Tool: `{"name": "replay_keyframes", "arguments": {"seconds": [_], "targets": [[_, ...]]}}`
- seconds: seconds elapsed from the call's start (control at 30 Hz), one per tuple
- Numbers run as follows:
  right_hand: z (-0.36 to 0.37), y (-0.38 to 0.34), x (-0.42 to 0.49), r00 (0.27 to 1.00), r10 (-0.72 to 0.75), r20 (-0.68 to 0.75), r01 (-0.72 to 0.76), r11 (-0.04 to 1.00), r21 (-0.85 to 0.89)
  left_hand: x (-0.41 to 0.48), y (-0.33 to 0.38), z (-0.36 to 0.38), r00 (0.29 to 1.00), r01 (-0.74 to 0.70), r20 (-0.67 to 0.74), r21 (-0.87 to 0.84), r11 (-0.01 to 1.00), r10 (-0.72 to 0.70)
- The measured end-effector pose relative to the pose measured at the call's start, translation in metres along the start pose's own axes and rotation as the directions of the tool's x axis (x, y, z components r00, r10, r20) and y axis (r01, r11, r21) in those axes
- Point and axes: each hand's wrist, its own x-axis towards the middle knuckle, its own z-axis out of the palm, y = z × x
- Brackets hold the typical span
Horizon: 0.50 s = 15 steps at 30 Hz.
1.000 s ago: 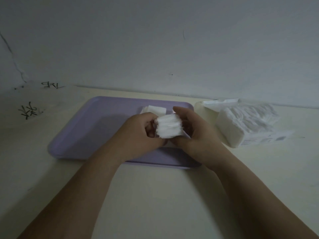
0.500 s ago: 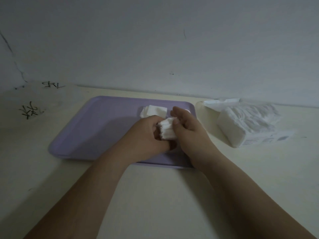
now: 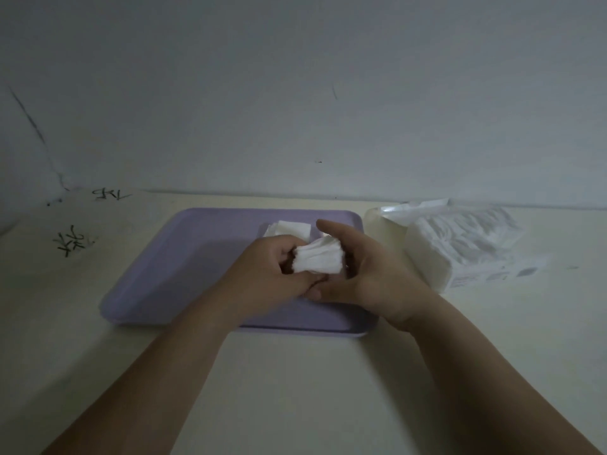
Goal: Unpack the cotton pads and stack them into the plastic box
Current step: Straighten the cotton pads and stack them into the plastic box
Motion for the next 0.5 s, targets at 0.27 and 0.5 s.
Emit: {"name": "replay_keyframes", "arguments": {"seconds": [0.27,0.5], "targets": [[-0.017,-0.009,0.001,0.998,0.003,-0.068,0.011,0.977,0.214,0.024,0.029,-0.015,0.974,0.028,0.225,-0.071,0.997,-0.011],[-0.017,-0.010,0.005,0.835,-0.066,-0.546,0.134,0.987,0.086,0.079,0.020,-0.002,0.993,0.059,-0.115,0.212,0.976,-0.035]]}}
